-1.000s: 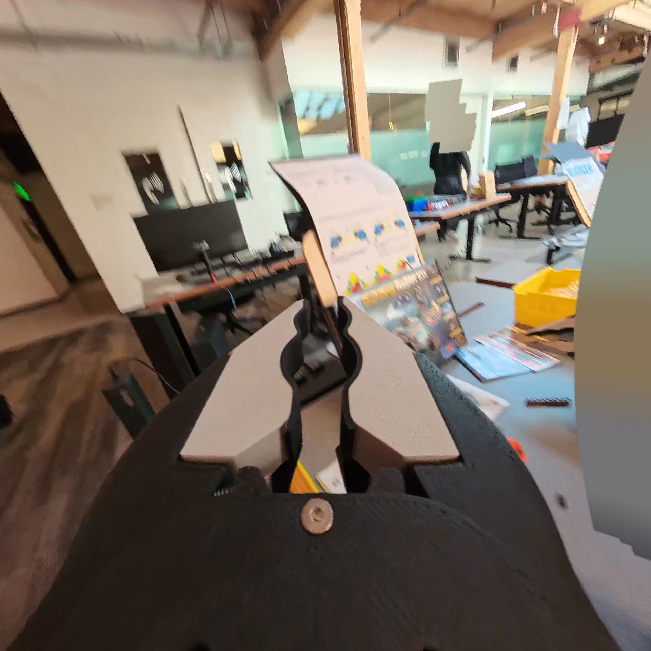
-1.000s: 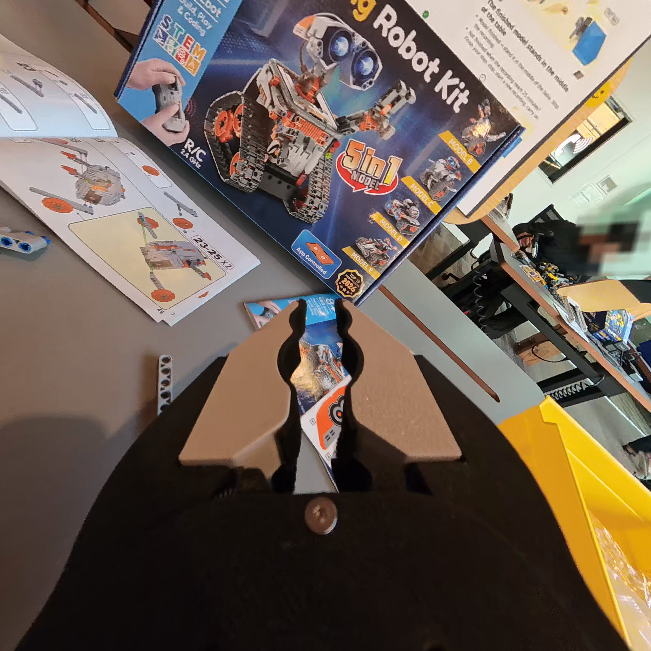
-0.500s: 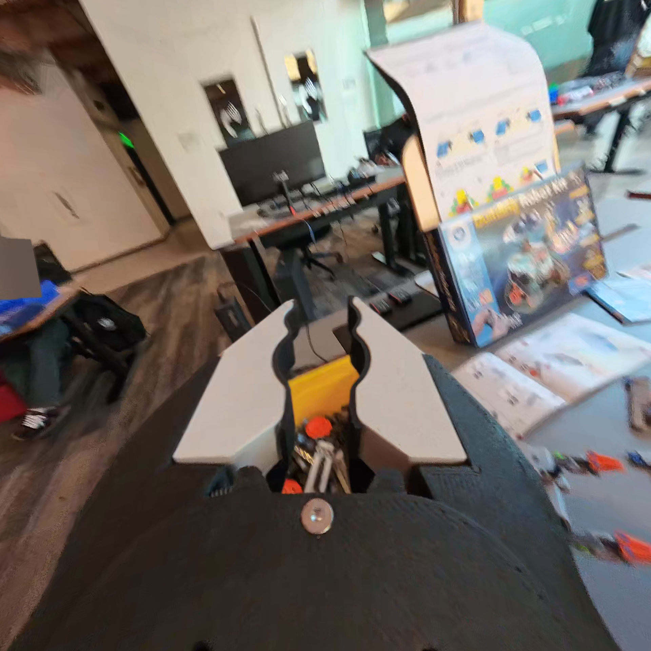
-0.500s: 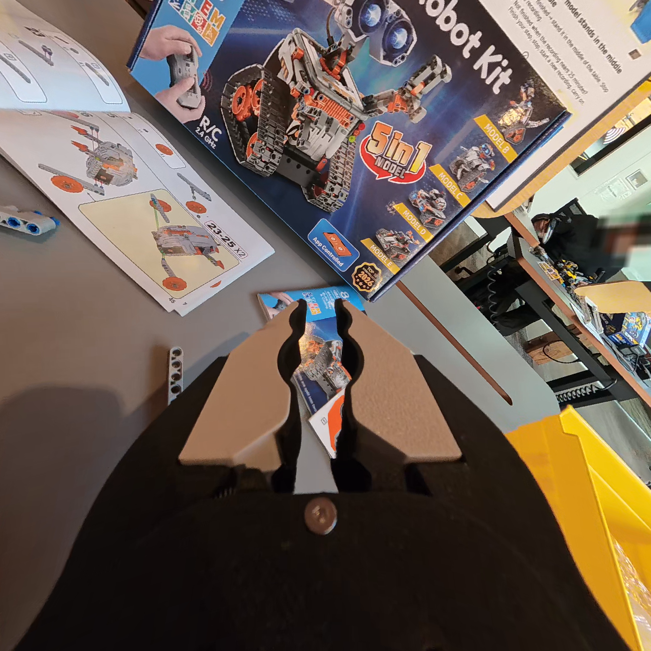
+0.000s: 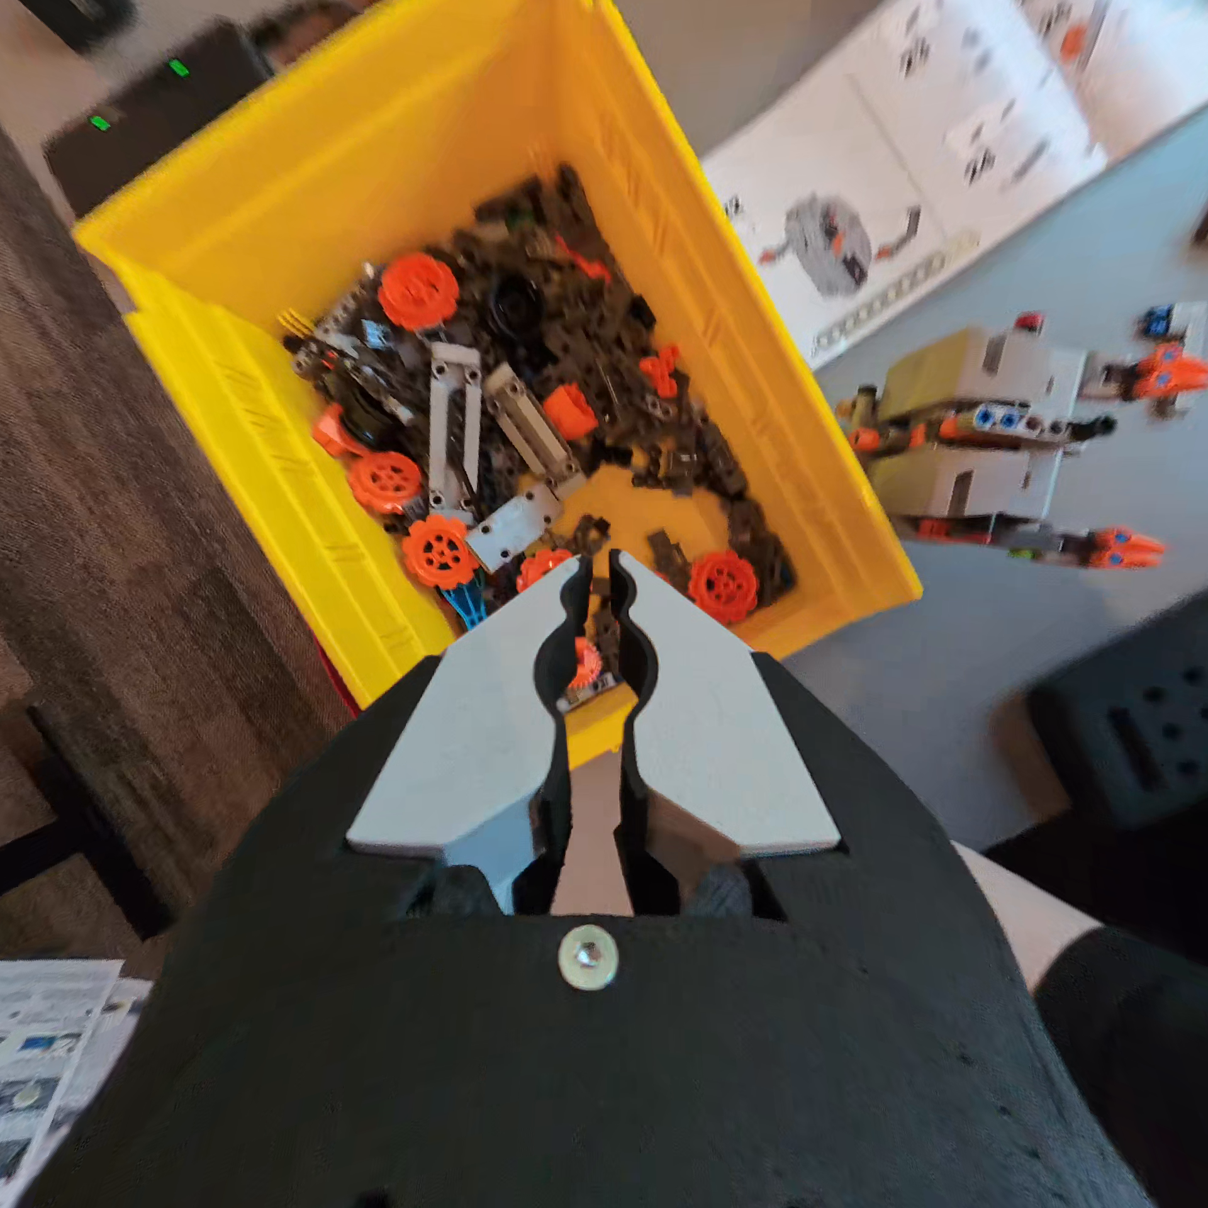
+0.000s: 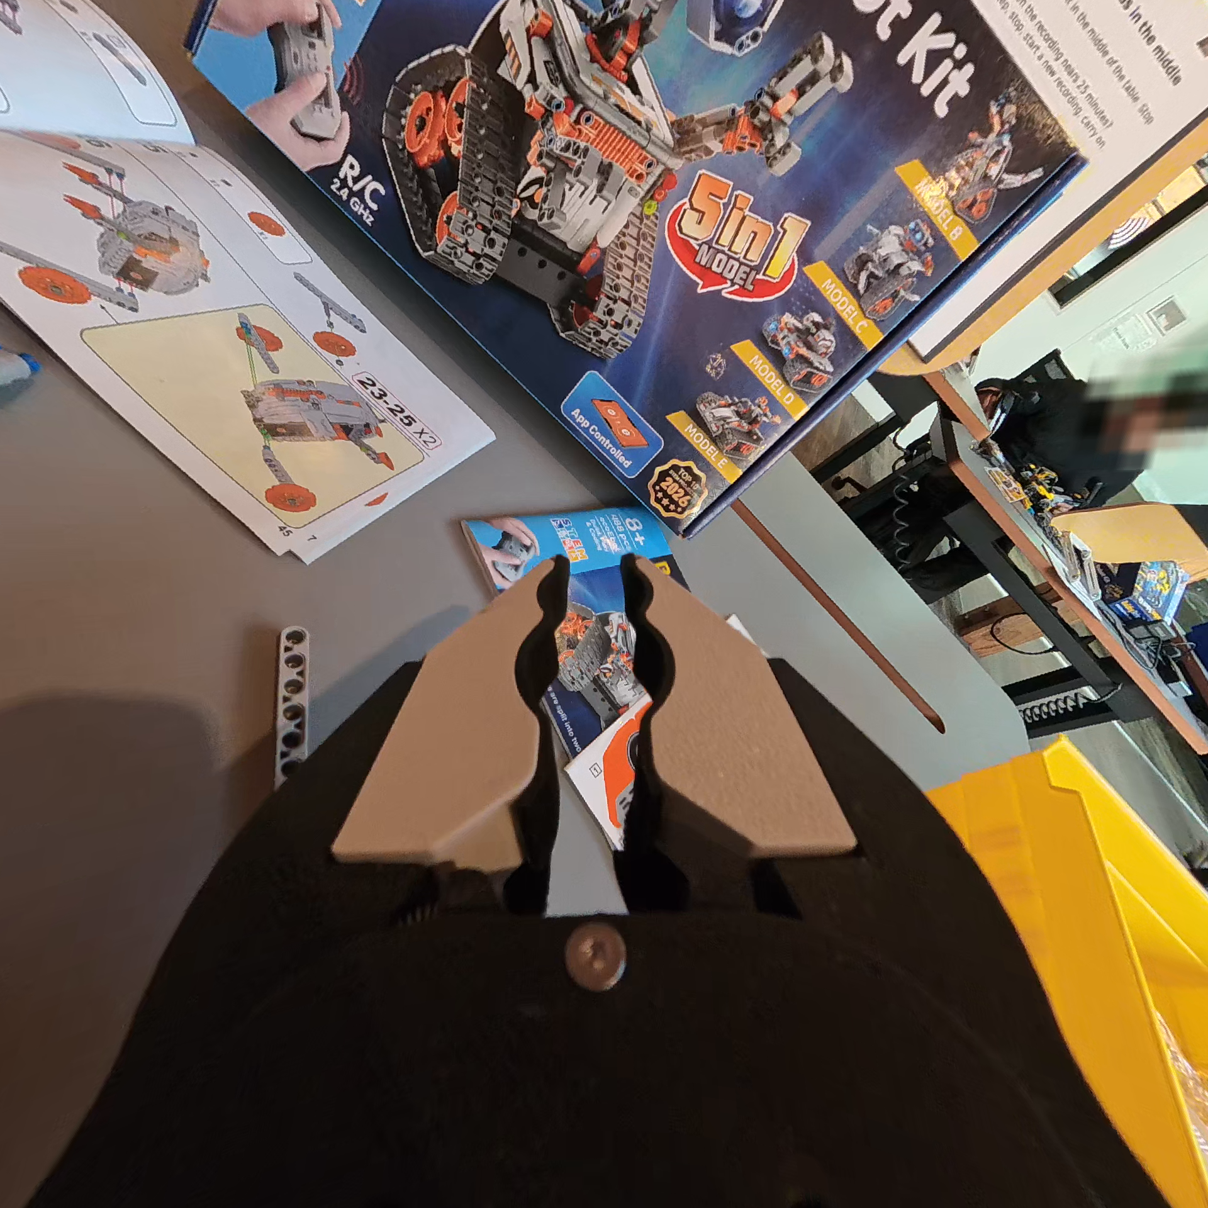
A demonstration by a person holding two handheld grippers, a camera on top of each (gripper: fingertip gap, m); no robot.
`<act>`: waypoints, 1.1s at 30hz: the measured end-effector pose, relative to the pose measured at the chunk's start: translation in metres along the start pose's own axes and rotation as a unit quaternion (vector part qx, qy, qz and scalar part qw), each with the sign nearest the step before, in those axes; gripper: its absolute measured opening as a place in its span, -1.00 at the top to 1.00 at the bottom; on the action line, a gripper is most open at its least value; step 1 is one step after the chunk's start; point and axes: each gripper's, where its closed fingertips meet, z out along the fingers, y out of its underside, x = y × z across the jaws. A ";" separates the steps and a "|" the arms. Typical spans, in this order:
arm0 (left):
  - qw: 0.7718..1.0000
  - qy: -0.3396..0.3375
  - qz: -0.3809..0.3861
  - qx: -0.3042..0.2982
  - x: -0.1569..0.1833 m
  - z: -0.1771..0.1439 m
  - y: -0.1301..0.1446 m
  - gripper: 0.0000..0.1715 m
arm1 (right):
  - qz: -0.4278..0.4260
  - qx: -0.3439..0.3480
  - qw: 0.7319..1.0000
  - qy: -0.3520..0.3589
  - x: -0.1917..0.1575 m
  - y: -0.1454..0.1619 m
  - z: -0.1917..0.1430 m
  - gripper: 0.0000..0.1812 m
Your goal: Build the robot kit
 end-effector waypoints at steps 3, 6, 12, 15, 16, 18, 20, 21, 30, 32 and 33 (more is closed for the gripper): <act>0.997 0.022 0.010 -0.074 0.003 0.014 0.022 0.92 | 0.004 -0.003 1.000 0.002 0.002 0.003 0.002 0.84; 0.990 0.028 0.011 -0.138 -0.002 0.027 0.039 0.91 | 0.001 -0.005 1.000 0.009 0.004 0.003 0.002 0.84; 0.970 0.055 -0.008 -0.236 -0.005 0.048 0.059 0.89 | -0.017 -0.017 1.000 0.014 0.004 0.005 0.003 0.83; 0.962 0.069 -0.018 -0.264 -0.007 0.057 0.062 0.90 | -0.025 -0.021 0.999 0.017 0.004 0.006 0.003 0.83; 0.958 0.083 -0.018 -0.275 -0.004 0.060 0.064 0.89 | -0.028 -0.024 0.999 0.019 0.004 0.006 0.003 0.83; 0.949 0.110 -0.011 -0.296 0.003 0.064 0.070 0.87 | -0.033 -0.030 0.999 0.024 0.006 0.009 0.004 0.83; 0.939 0.142 -0.004 -0.312 0.010 0.068 0.074 0.87 | -0.034 -0.035 0.998 0.027 0.006 0.011 0.006 0.83; 0.935 0.150 -0.007 -0.320 0.011 0.069 0.076 0.87 | -0.034 -0.038 0.998 0.027 0.006 0.012 0.007 0.83; 0.903 0.211 -0.078 -0.366 0.023 0.071 0.088 0.82 | -0.048 -0.058 0.997 0.026 0.003 0.020 0.013 0.83; 0.899 0.223 -0.079 -0.368 0.027 0.071 0.088 0.83 | -0.052 -0.063 0.996 0.024 0.003 0.022 0.014 0.84; 0.897 0.229 -0.076 -0.370 0.030 0.071 0.088 0.83 | -0.053 -0.065 0.996 0.024 0.002 0.023 0.015 0.84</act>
